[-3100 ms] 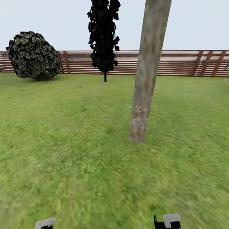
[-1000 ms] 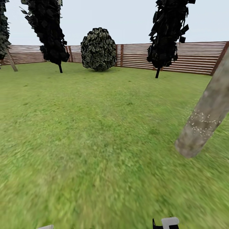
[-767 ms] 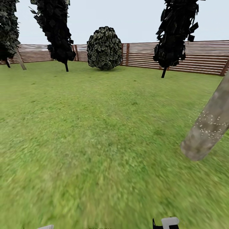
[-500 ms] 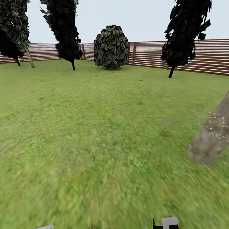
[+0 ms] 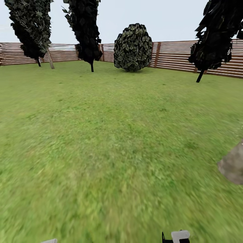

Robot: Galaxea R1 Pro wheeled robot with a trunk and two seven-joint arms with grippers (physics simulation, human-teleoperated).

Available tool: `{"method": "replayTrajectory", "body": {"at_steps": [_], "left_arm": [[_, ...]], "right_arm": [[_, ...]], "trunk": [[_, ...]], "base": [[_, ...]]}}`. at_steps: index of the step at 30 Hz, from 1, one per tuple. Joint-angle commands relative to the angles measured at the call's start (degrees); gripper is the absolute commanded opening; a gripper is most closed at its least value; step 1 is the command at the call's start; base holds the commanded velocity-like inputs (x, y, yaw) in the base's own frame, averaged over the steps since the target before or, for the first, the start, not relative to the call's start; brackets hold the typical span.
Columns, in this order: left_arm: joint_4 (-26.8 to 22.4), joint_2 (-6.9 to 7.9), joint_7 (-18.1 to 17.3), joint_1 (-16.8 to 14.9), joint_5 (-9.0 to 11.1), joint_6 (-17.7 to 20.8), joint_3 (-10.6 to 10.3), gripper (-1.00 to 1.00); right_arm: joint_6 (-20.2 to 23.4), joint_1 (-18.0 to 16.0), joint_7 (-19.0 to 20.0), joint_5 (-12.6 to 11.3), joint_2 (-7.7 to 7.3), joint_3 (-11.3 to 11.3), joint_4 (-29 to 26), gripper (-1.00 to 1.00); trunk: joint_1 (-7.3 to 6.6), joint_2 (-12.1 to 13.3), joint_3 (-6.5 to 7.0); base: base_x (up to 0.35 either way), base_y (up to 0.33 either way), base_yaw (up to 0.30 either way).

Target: In the garden, pick up the pesticide atomizer on the floor and spray pesticide onto both trees until each tree trunk is fully covered.

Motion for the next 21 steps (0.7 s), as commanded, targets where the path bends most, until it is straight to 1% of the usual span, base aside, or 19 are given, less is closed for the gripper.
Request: {"method": "replayTrajectory", "body": {"at_steps": [1,7,21], "left_arm": [[0.0,0.0,0.0,0.0,0.0,0.0,0.0,-1.0],[0.0,0.0,0.0,0.0,0.0,0.0,0.1,-1.0],[0.0,0.0,0.0,0.0,0.0,0.0,0.2,-1.0]], "right_arm": [[0.0,0.0,0.0,0.0,0.0,0.0,0.0,1.0],[0.0,0.0,0.0,0.0,0.0,0.0,0.0,1.0],[0.0,0.0,0.0,0.1,0.0,0.0,0.0,1.0]], "trunk": [[0.0,0.0,-0.06],[0.0,0.0,-0.4],[0.0,0.0,-1.19]], "base": [[0.0,0.303,0.229],[-0.028,0.303,0.229],[-0.102,0.303,0.229]]}}
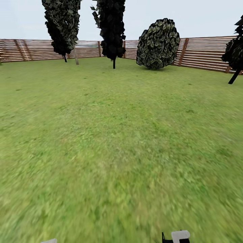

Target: In the garden, pick up the pesticide atomizer on the floor and spray pesticide onto both trees until each tree trunk is fully covered.

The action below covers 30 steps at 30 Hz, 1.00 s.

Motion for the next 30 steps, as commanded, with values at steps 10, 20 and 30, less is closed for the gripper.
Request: {"method": "replayTrajectory", "body": {"at_steps": [10,20,30], "left_arm": [[0.0,0.0,0.0,0.0,0.0,0.0,0.0,-1.0],[0.0,0.0,0.0,0.0,0.0,0.0,0.0,-1.0],[0.0,0.01,0.0,0.0,0.0,0.0,0.0,-1.0]], "right_arm": [[0.0,0.1,0.0,0.0,0.0,0.0,0.0,1.0],[0.0,0.1,0.0,0.0,0.0,0.0,0.0,1.0],[0.0,0.2,0.0,0.0,0.0,0.0,0.0,1.0]], "trunk": [[0.0,0.0,-0.57],[0.0,0.0,-1.14],[0.0,0.0,-1.7]], "base": [[-0.106,0.303,0.229],[-0.107,0.303,0.229],[-0.109,0.297,0.229]]}}
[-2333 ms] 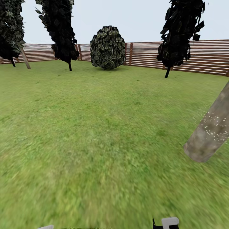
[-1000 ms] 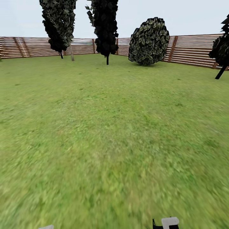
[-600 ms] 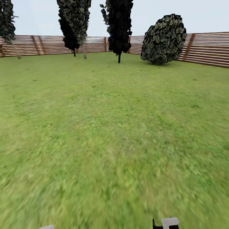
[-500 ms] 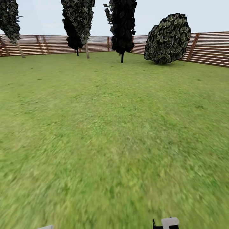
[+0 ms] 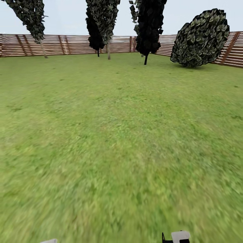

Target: In the garden, pick up the pesticide atomizer on the floor and spray pesticide onto both trees until each tree trunk is fully covered.

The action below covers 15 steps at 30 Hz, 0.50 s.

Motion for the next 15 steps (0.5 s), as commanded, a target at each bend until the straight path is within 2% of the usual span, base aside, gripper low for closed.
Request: {"method": "replayTrajectory", "body": {"at_steps": [1,5,9,15], "left_arm": [[0.0,0.0,0.0,0.0,0.0,0.0,0.0,-1.0],[0.0,-0.01,0.0,0.0,0.0,0.0,0.0,-1.0],[0.0,-0.01,0.0,0.0,0.0,0.0,0.0,-1.0],[0.0,-0.01,0.0,0.0,0.0,-0.1,0.0,-1.0]], "right_arm": [[0.0,0.0,0.0,0.0,0.0,0.0,0.0,1.0],[0.0,0.0,0.0,0.0,0.0,0.0,0.0,1.0],[0.0,0.0,0.0,0.0,0.0,0.0,0.0,1.0],[0.0,0.0,0.0,0.0,0.0,0.0,0.0,1.0]], "trunk": [[0.0,0.0,-0.06],[0.0,0.0,-0.29],[0.0,0.0,-0.51],[0.0,0.0,-0.85]], "base": [[-0.127,0.26,0.229],[-0.169,0.205,0.229],[-0.273,0.157,0.229],[-0.328,0.032,0.229]]}}
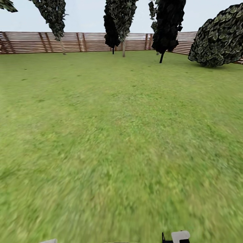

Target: In the garden, pick up the pesticide atomizer on the floor and spray pesticide onto both trees until each tree trunk is fully covered.

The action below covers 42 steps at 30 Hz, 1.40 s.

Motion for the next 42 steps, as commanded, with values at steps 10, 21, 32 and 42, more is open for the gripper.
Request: {"method": "replayTrajectory", "body": {"at_steps": [10,21,32,42], "left_arm": [[0.0,0.08,0.1,0.0,0.0,0.1,0.1,-1.0],[0.0,0.09,0.2,0.0,0.1,0.2,0.2,-1.0],[0.0,0.09,0.2,0.0,0.1,0.2,0.2,-1.0],[0.0,0.09,0.2,0.0,0.1,0.2,0.2,-1.0]], "right_arm": [[0.0,0.0,0.0,0.0,0.0,0.0,0.0,1.0],[0.0,0.0,0.1,0.0,0.0,0.0,0.0,1.0],[0.0,0.0,0.1,0.0,0.0,0.0,0.0,1.0],[0.0,0.0,0.1,0.0,0.0,0.0,0.0,1.0]], "trunk": [[0.0,0.0,-0.57],[0.0,0.0,-1.19],[0.0,0.0,-1.81],[0.0,0.0,-2.36]], "base": [[-0.209,-0.043,0.229],[0.254,0.022,0.229],[0.34,0.102,0.229],[0.34,0.104,0.234]]}}
